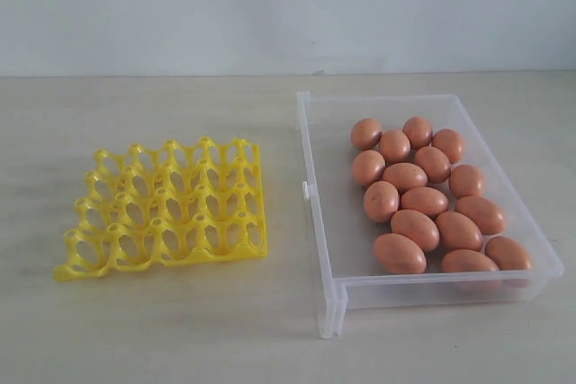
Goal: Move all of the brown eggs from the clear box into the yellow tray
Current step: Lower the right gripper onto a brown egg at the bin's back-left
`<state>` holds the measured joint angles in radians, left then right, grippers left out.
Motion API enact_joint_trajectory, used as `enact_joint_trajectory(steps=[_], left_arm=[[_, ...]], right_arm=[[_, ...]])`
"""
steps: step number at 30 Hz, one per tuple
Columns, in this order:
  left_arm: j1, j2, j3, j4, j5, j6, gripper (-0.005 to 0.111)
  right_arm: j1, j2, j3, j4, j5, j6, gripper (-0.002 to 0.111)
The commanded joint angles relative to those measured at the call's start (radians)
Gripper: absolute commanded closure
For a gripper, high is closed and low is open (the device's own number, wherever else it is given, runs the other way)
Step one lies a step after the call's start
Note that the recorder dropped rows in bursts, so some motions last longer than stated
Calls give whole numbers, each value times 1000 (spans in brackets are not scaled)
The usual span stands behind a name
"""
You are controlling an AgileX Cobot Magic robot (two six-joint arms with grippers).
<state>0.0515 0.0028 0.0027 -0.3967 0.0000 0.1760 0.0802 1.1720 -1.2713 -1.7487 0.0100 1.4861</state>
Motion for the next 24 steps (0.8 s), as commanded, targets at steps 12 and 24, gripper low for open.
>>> enact_joint_trajectory(steps=[12,24], left_arm=[[-4,-3,-3,-3,0,9,103],[-4,-3,-3,-3,0,9,103]], right_arm=[[22,220,82,1721,591,-1870,109],[275,737,-334,1787,1164,-1897,109]])
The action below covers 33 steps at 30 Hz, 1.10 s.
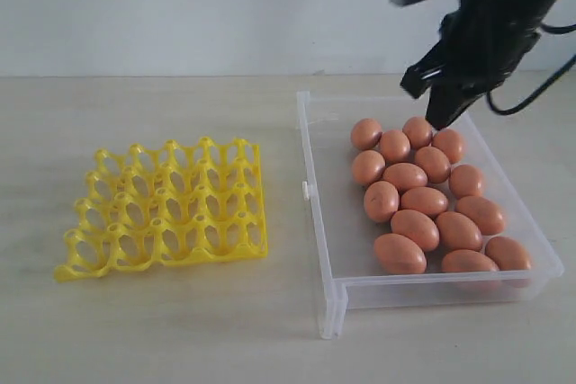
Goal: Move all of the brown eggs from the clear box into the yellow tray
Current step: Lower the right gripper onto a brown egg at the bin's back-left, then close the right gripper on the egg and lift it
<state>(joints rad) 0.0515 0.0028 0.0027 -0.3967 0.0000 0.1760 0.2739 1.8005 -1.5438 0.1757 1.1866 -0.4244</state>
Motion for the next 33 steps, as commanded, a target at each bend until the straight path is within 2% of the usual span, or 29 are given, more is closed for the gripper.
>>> enact_joint_trajectory(steps=[1,3,5,7,11,12,22,31,33], left_arm=[[-4,-3,-3,-3,0,9,103],[-4,-3,-3,-3,0,9,103],[-4,-3,-3,-3,0,9,103],[-4,-3,-3,-3,0,9,103],[-4,-3,-3,-3,0,9,103],[-4,-3,-3,-3,0,9,103],[-4,-3,-3,-3,0,9,103],[-4,-3,-3,-3,0,9,103],[-4,-3,-3,-3,0,9,103]], right_arm=[[92,119,-61,-161,-45,0,109],[121,146,-61,-239,-106,-37,108],[125,165,-61,-231,-100,-126,103],[125,188,-61,-236,-87,-151,91],[125,244,-61,-241,-84,-205,58],[125,253,-61,-241,-95,-210,55],[125,342,-61,-276,-230,-292,54],[125,408,-61,-278,-243,-317,54],[125,410,-61,-280,-243,-317,58]])
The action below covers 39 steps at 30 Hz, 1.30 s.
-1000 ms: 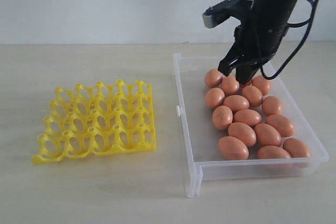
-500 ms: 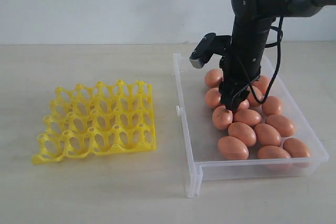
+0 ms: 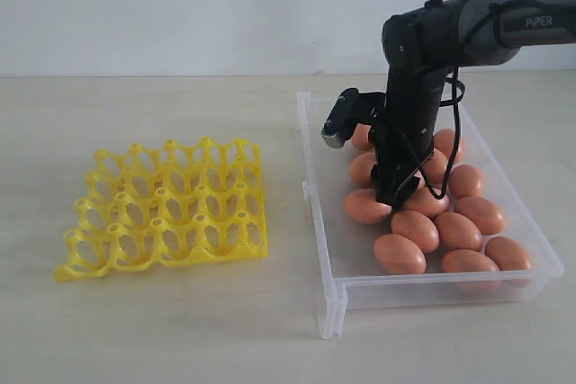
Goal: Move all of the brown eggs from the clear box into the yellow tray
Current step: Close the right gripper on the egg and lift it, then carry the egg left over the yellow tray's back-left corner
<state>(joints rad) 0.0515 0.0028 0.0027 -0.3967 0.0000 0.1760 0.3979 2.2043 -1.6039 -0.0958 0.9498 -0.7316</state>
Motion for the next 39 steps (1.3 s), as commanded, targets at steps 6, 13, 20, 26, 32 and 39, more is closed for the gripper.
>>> enact_joint_trajectory(steps=[6,13,20,26,32,39], left_arm=[[-4,-3,-3,-3,0,9,103],[-4,-3,-3,-3,0,9,103],[-4,-3,-3,-3,0,9,103],[-4,-3,-3,-3,0,9,103],[-4,-3,-3,-3,0,9,103],[-4,-3,-3,-3,0,9,103]], right_arm=[[1,6,-1,-9,-4,81,108],[-13,-90,-1,81,-114,166,109],[-56,-241,-1,401,-286,125,109],[-17,-260,3,1087,-317,-374,109],[88,-224,88,1840,-300,-1086,109],[202,-97,53,1840,-189,-1316,109]])
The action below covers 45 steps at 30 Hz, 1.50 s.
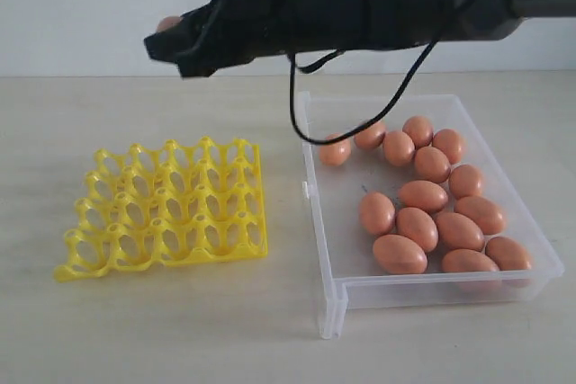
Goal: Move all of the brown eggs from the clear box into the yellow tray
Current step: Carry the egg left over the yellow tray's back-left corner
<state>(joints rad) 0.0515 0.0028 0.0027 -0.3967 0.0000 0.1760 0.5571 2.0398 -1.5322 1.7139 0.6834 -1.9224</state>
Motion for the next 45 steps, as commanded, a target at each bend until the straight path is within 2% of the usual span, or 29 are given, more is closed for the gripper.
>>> enact_joint_trajectory(steps=[1,4,7,9,14,17,19,23,26,30,34,36,38,39,41,45], left_arm=[[-4,-3,-3,-3,0,9,103],[-4,-3,-3,-3,0,9,103],[-4,-3,-3,-3,0,9,103],[-4,-3,-3,-3,0,9,103],[-4,-3,-3,-3,0,9,103],[-4,-3,-3,-3,0,9,103],[-4,-3,-3,-3,0,9,103],[-4,-3,-3,-3,0,9,103],[-4,-3,-3,-3,0,9,103],[-4,-3,-3,-3,0,9,103],[-4,-3,-3,-3,0,9,103],[-4,-3,-3,-3,0,9,103],[-4,-3,-3,-3,0,9,103],[-4,-3,-3,-3,0,9,103],[-4,-3,-3,-3,0,9,103],[-4,-3,-3,-3,0,9,103]], right_arm=[[52,91,-36,31,99,-127,109],[74,146,-94,31,39,-75,109],[114,169,-129,31,-229,39,109],[142,169,-134,31,-440,39,109],[180,128,-138,31,-819,-32,109],[201,91,-138,31,-1017,-180,109],[221,69,-138,31,-1160,-209,109],[243,16,-115,4,-1295,-209,109],[245,-23,-95,31,-1272,-209,109],[274,-95,-40,31,-972,-133,109],[279,-139,-16,31,-319,32,109],[279,-141,-16,-81,0,202,109],[279,-144,-16,-268,187,418,109],[279,-146,-16,-408,228,516,109],[279,-153,-16,-690,158,700,109],[279,-144,-14,-1180,-260,1125,109]])
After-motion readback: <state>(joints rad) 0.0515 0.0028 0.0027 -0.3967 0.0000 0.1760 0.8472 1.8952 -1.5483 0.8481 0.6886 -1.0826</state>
